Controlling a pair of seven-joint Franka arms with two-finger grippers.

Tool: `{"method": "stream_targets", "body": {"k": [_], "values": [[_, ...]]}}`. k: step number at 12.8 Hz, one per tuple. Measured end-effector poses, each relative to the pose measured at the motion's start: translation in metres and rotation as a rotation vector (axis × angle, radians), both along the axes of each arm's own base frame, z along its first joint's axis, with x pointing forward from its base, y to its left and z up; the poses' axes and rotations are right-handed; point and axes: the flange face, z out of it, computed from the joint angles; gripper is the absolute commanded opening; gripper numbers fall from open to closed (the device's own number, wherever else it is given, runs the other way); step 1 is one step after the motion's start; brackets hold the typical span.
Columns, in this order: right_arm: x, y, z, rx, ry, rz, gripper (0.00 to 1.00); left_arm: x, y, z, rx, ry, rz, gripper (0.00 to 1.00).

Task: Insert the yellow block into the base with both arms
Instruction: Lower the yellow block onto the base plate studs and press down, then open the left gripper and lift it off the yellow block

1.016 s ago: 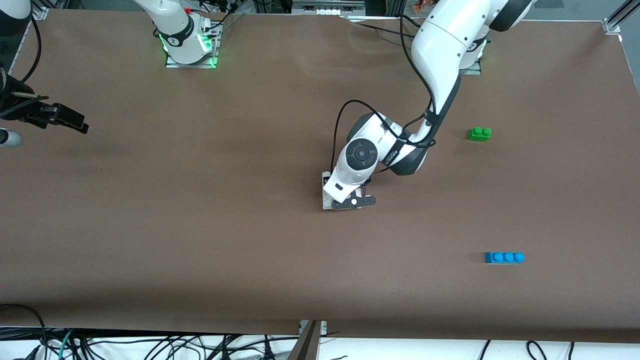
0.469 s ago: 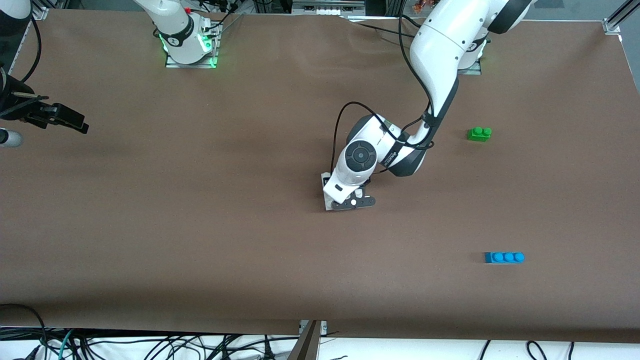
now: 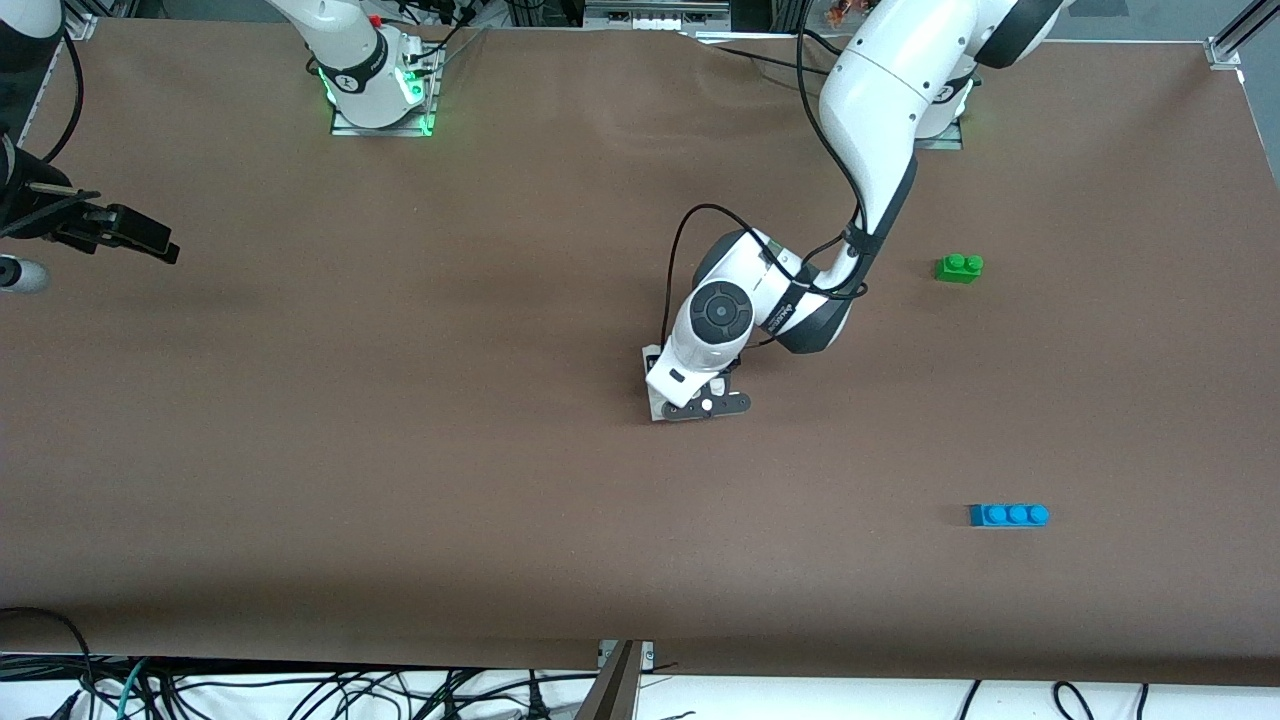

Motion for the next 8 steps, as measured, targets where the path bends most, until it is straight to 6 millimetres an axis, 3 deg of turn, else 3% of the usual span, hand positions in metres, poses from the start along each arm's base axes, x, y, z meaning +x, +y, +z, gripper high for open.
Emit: {"method": "stream_targets", "body": {"k": [2,4,6,8], "values": [[0.0,0.0,0.0,0.0,0.0,0.0,1.0,0.003,-0.001,0.004,-0.022,-0.002,0.018,1.0],[0.0,0.0,0.0,0.0,0.0,0.0,1.0,0.008,-0.001,0.022,-0.033,-0.02,0.021,1.0],[0.0,0.0,0.0,0.0,0.0,0.0,1.0,0.014,0.006,0.05,-0.034,-0.028,0.028,1.0],[0.0,0.0,0.0,0.0,0.001,0.0,1.0,0.022,0.025,0.091,-0.037,-0.039,0.05,1.0]]}}
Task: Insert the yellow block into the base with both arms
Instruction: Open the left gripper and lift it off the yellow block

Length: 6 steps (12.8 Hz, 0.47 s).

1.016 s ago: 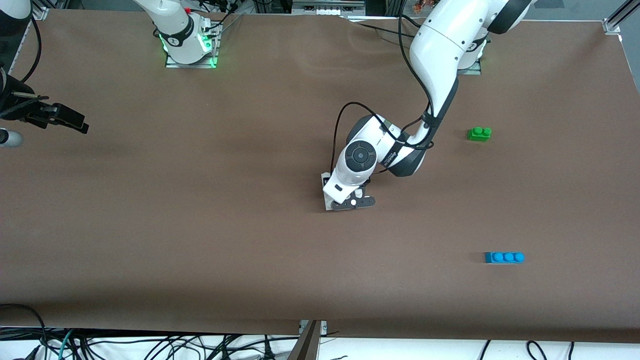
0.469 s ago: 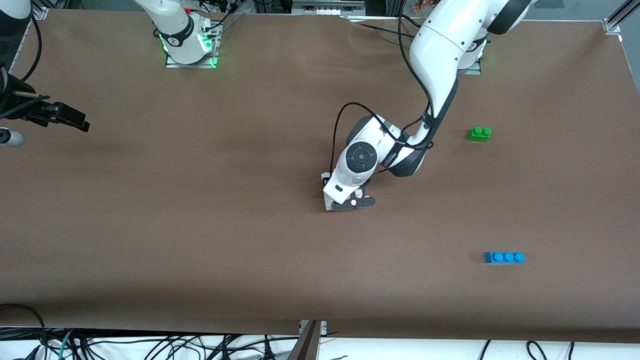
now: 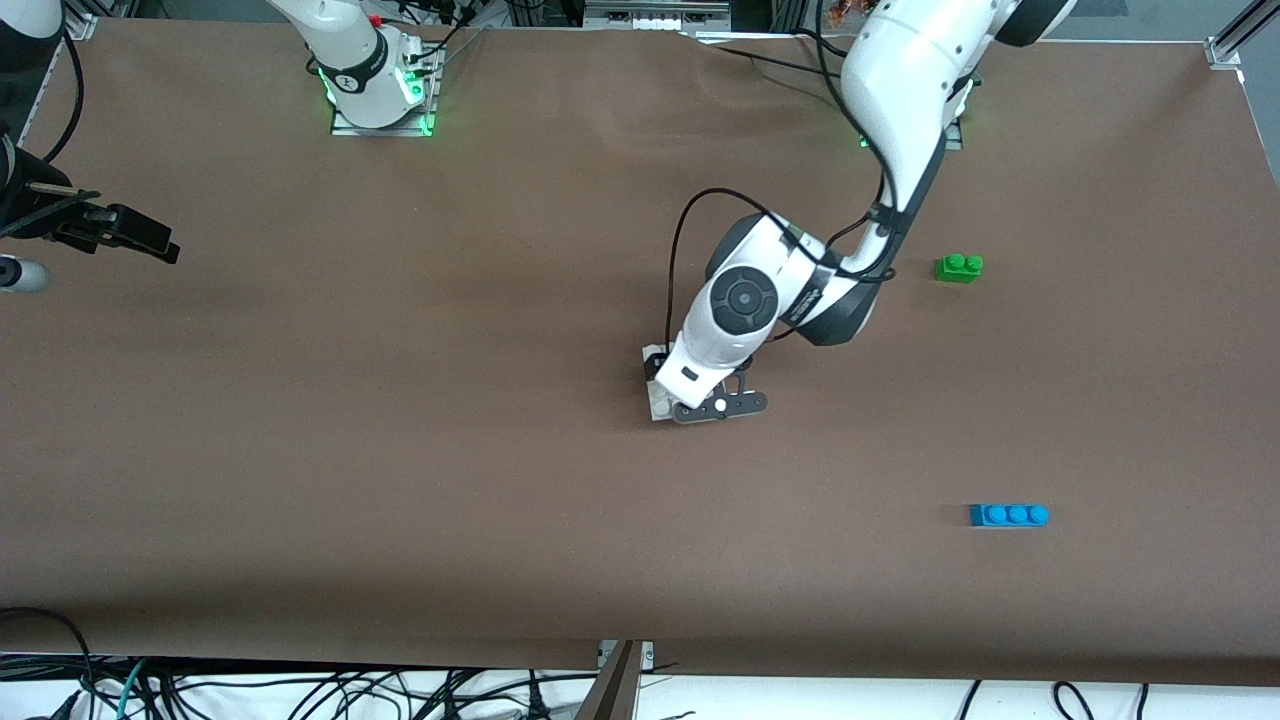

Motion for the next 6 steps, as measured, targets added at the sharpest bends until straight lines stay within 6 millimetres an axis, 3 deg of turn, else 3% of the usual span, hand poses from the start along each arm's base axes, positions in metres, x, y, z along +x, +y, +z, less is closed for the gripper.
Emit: {"method": "stream_targets", "body": {"k": [3,6], "values": [[0.0,0.0,0.0,0.0,0.001,-0.001,1.0,0.005,0.054,0.062,0.007,-0.005,0.058,1.0],[0.0,0.0,0.0,0.0,0.001,-0.004,1.0,0.003,0.122,0.134,0.016,0.018,0.025,1.0]]}}
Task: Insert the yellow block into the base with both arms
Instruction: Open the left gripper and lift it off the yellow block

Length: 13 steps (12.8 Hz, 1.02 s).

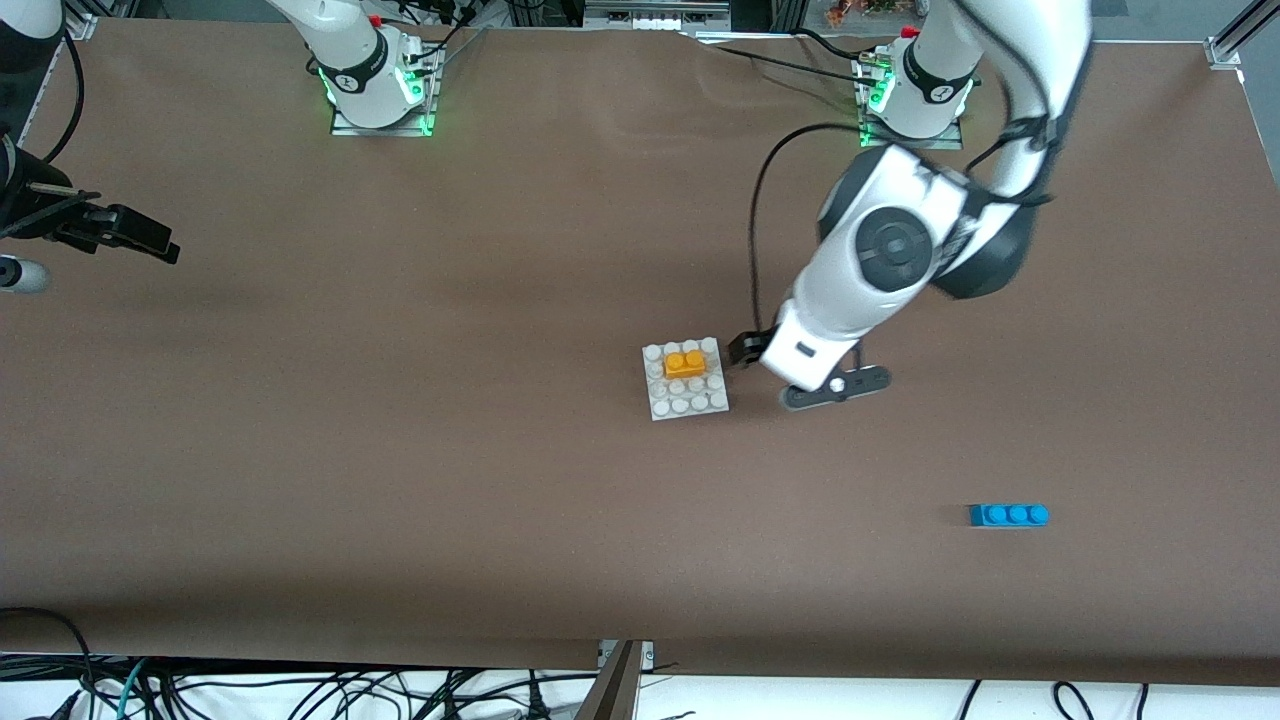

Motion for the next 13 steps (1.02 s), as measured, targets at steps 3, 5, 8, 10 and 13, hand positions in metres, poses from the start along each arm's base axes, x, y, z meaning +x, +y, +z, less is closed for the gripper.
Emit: {"method": "stream_targets", "body": {"k": [3,5,8,10,13], "values": [[0.0,0.0,0.0,0.0,0.0,-0.001,1.0,-0.015,0.083,0.063,0.008,0.042,-0.12,1.0],[0.0,0.0,0.0,0.0,0.0,-0.001,1.0,-0.03,0.123,0.096,0.022,0.051,-0.209,1.0],[0.0,0.0,0.0,0.0,0.0,-0.001,1.0,-0.041,0.171,0.125,0.041,0.024,-0.312,1.0],[0.0,0.0,0.0,0.0,0.0,-0.001,1.0,-0.045,0.205,0.134,0.038,0.007,-0.354,1.0],[0.0,0.0,0.0,0.0,0.0,-0.001,1.0,-0.056,0.24,0.147,0.067,-0.012,-0.39,1.0]]}}
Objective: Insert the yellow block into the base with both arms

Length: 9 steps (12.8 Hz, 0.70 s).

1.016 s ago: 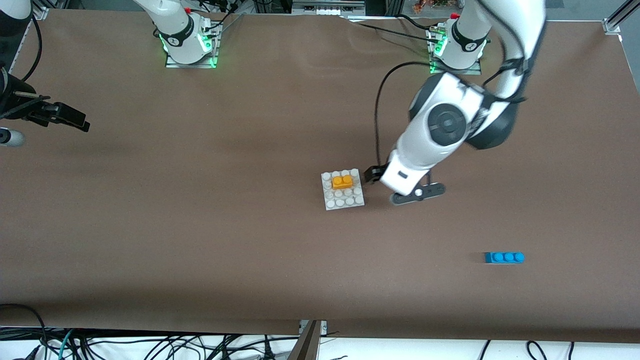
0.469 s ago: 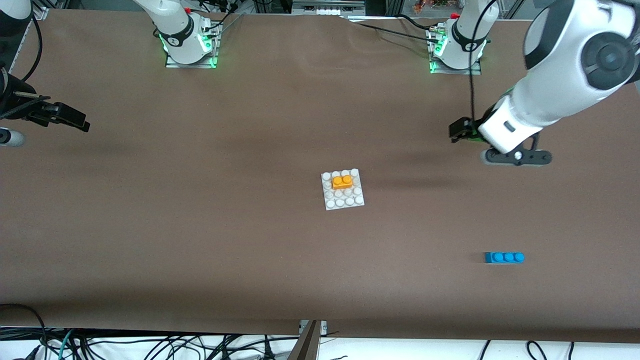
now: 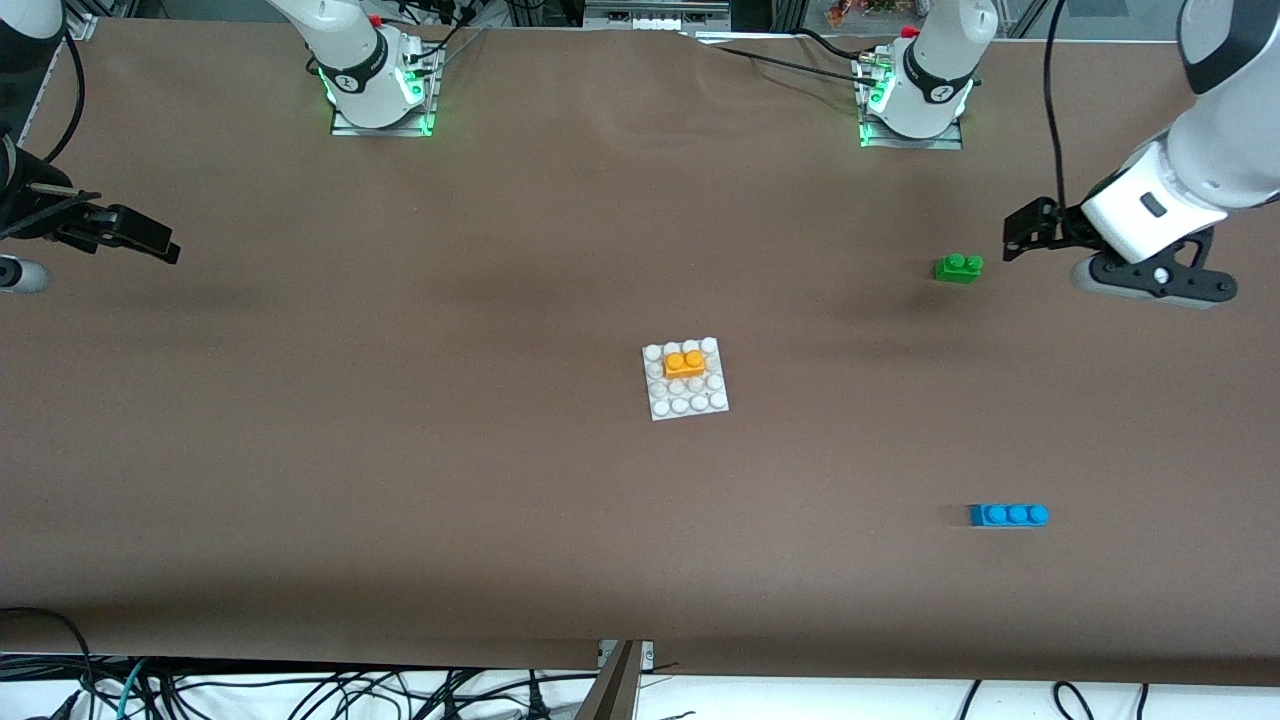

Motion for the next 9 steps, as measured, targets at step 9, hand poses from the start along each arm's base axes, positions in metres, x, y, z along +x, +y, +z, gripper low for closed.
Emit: {"method": "stream_targets", "body": {"k": [9], "values": [[0.0,0.0,0.0,0.0,0.0,0.0,1.0,-0.017,0.015,0.012,0.005,0.024,0.013,1.0]]}}
